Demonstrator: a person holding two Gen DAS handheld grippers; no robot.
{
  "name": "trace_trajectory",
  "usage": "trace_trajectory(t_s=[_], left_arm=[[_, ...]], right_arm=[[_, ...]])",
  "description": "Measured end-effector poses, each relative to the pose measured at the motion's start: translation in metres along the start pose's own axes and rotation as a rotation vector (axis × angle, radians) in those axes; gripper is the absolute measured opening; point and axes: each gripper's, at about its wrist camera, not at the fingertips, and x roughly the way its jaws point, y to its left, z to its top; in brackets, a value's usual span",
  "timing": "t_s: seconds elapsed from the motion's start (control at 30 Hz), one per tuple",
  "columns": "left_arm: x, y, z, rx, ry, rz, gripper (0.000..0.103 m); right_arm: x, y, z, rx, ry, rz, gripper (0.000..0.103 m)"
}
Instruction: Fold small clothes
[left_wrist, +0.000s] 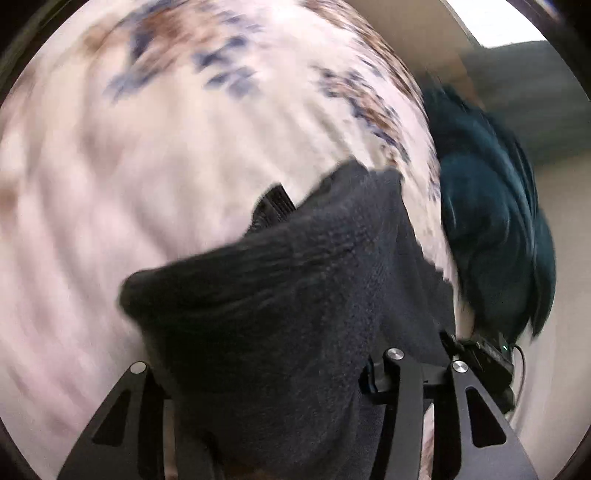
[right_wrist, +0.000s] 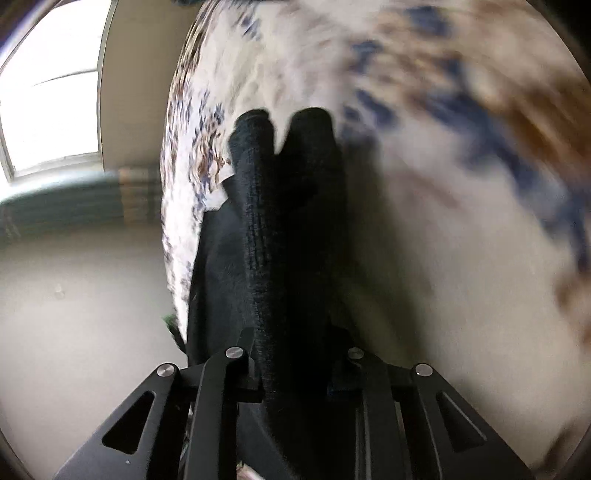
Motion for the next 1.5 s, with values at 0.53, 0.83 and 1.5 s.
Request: trace_trajectory(t_s=[0.53, 0.83, 1.5], left_arm=[[-0.021, 0.004, 0.04, 0.17, 0.249, -0.083, 0.085], [-0.033, 0.03, 0.006, 0.072, 0.025, 0.1, 0.087], [-0.024, 0.073, 0.001, 0.131, 0.046, 0.132, 0.09]], right_arm=[[-0.097, -0.004, -0.123, -0.011, -0.052, -0.297, 0.061], [-0.059, 0.071, 0.02, -0.429, -0.009, -0.374, 0.073], [0.025, 0.123, 0.066, -0.581, -0.053, -0.356, 0.008]])
